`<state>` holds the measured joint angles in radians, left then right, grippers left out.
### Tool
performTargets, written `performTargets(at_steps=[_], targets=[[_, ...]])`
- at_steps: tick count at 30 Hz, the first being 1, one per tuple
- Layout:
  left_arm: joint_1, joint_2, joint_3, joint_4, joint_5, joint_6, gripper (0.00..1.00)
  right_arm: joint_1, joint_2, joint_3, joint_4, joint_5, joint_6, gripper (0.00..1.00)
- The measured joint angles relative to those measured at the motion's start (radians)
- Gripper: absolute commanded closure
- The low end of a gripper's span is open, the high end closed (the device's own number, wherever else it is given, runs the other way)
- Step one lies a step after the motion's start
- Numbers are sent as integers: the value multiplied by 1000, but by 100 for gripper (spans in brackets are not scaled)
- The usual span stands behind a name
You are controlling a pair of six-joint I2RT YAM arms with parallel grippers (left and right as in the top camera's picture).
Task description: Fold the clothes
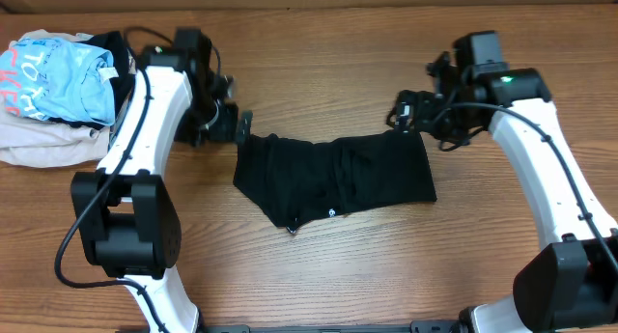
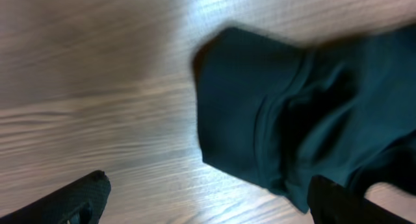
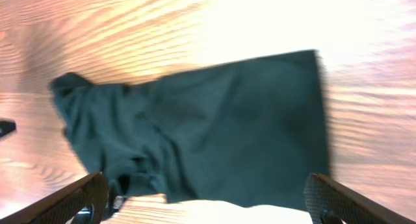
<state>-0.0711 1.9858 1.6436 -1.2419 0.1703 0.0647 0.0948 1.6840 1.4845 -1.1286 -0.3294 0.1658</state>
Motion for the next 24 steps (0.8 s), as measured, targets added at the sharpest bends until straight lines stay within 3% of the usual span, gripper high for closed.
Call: performTargets(at_steps=[7,13,15,24], targets=[[0,1,-220,180,56,138,2,-75,0,0,-16,17,-43,0],[0,0,-335,297,74,173,19,-83,0,0,-17,21,-55,0],[0,-5,-346,316,82,177,35,-83,0,0,-16,22,-56,0],[-24,-53,-434,415,67,180,41,-83,0,0,-9,23,-58,0]])
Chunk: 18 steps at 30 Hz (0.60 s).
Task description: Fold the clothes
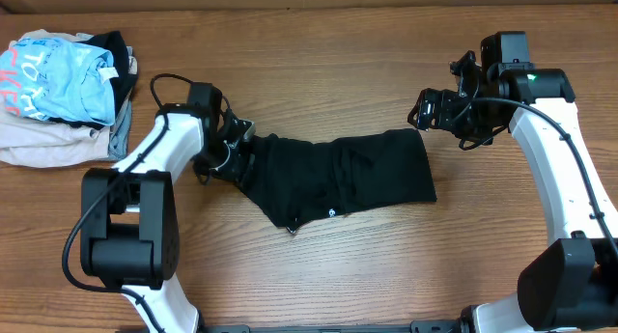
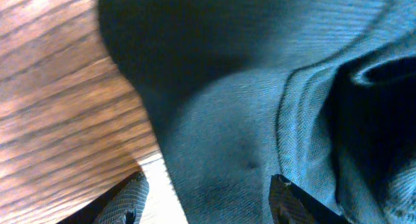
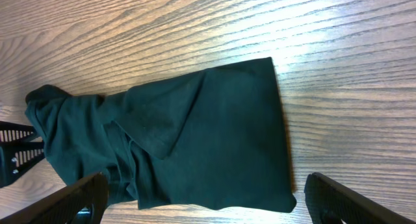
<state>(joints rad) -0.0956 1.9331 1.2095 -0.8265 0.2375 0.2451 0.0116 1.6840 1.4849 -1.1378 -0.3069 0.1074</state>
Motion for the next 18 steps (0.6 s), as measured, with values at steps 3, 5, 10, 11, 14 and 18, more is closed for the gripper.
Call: performTargets(at_steps=[3,5,10,11,14,18], targets=[[-46,-15,-25,35,-50,-22,59,0,0,0,0,0,0,0],[-73,-16,-31,47,-81,-52,74,0,0,0,0,0,0,0],[-115,-16,-37,55,-112,-129,96,0,0,0,-1,0,0,0],[-117,-16,-37,55,-112,-143,96,0,0,0,-2,0,0,0],[-117,-16,-37,52,-115,-197,96,0,0,0,-6,0,0,0],[-98,-15,-29,20,-114,-267,96,0,0,0,-10,-1,0,0]])
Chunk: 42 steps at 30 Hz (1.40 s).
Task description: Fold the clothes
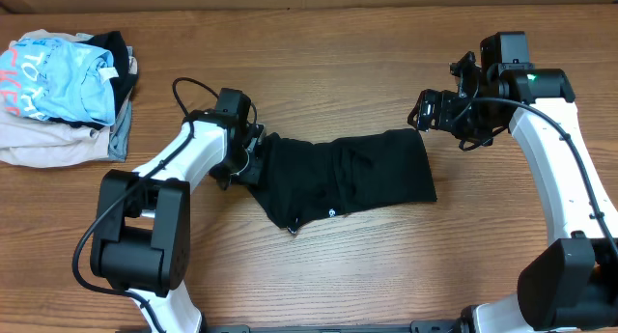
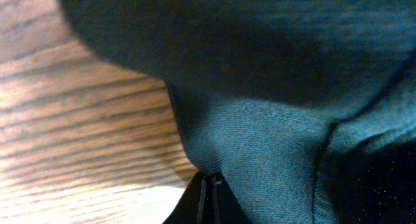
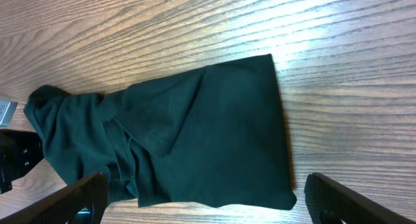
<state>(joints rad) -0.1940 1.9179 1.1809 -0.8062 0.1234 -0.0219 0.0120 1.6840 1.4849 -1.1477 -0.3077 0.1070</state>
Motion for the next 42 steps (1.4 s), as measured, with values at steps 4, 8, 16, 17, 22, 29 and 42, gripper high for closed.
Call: performTargets(at_steps=[4,8,16,17,22,29,42], targets=[[58,12,32,-143,-33,-31,96,2,0,0,-11,0,0,1],[126,15,141,-307,-107,-43,96,2,0,0,-13,0,0,1],[196,12,401,-510,-242,-53,96,2,0,0,-12,1,1,0],[198,11,426,-528,-250,-53,96,2,0,0,-12,1,1,0],[190,10,563,-621,-263,-49,96,2,0,0,-11,16,1,0],[73,10,747,-710,-228,-21,96,2,0,0,7,35,1,0],[-387,11,805,-512,-28,-59,96,-152,0,51,-33,35,61,0]])
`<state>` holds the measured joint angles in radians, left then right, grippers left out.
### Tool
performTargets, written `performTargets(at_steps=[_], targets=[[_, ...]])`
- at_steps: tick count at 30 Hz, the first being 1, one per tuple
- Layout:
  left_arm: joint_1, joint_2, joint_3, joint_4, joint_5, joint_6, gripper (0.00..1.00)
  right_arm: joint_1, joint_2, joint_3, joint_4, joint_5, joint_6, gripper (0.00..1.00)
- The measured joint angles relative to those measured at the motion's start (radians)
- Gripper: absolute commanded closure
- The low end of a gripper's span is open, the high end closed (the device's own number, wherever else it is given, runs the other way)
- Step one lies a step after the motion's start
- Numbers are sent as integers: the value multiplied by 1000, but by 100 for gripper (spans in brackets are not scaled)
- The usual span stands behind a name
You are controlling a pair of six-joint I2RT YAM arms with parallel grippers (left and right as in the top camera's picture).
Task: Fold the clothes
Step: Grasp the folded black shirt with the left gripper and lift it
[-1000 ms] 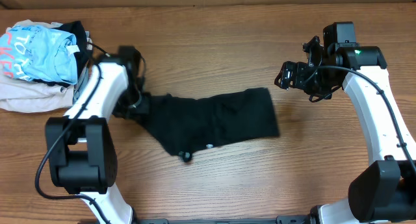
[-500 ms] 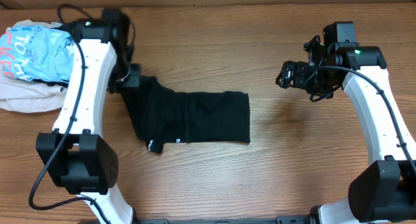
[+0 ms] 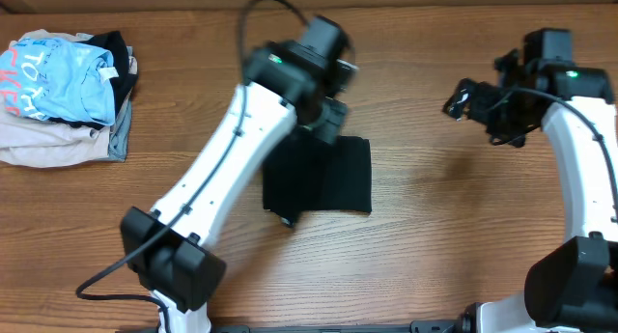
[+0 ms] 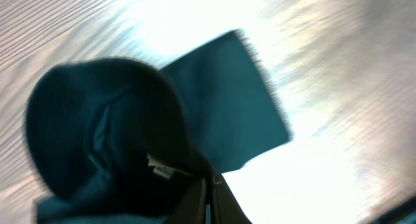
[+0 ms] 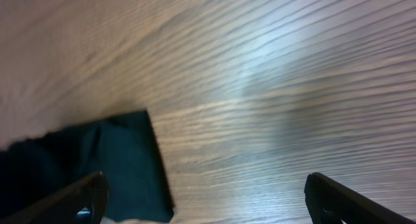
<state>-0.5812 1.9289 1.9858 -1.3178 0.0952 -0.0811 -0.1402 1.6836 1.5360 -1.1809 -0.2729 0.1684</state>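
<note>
A black garment [image 3: 328,183] lies doubled over at the middle of the wooden table. My left gripper [image 3: 326,121] is above its far edge, shut on a lifted end of the cloth. In the left wrist view the shut fingertips [image 4: 208,185] pinch the dark fabric [image 4: 221,100], which hangs over the table with a white label showing. My right gripper [image 3: 465,99] is open, to the right of the garment and apart from it. In the right wrist view the garment's corner [image 5: 110,165] lies at the lower left, and nothing is between the fingers of the right gripper [image 5: 208,198].
A pile of other clothes [image 3: 58,77], light blue, beige and grey, sits at the table's far left corner. Bare wood table [image 3: 463,208] lies to the right of the garment.
My left gripper, shut on the garment's left end, has moved from the left side to above the middle. The garment is now about half as wide. My right gripper has moved a little to the right.
The garment lay spread wide with my left gripper open beside its left end. Then the left gripper was down around that end, then shut on it. Now that end is held over the right half. My right gripper stayed open and backed away.
</note>
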Motion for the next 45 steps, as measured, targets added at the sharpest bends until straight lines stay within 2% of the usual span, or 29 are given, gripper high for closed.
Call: performTargets(at_steps=[6,15,16,19,20,21,25,34,41,45], targets=[[-124,27,1,66,47,-19,96,-90,-32,49,-17,0,4,0],[-200,195,3,189,93,-21,96,-177,-63,53,-18,0,8,0],[-203,216,3,206,106,-21,91,-182,-63,54,-18,0,8,0],[-203,265,3,244,149,-21,24,-190,-63,54,-16,0,8,0],[-203,277,3,254,164,-18,7,-193,-63,53,-15,0,8,0],[-203,284,3,261,174,-16,0,-194,-63,54,-14,0,8,0],[-203,289,10,251,192,3,0,-198,-63,54,-7,0,11,0],[-204,284,168,26,120,59,0,-199,-63,54,-6,-1,11,0],[-230,287,121,64,21,82,0,-199,-63,54,-9,0,11,0],[-237,355,113,69,3,84,0,-199,-63,54,-15,0,3,0]])
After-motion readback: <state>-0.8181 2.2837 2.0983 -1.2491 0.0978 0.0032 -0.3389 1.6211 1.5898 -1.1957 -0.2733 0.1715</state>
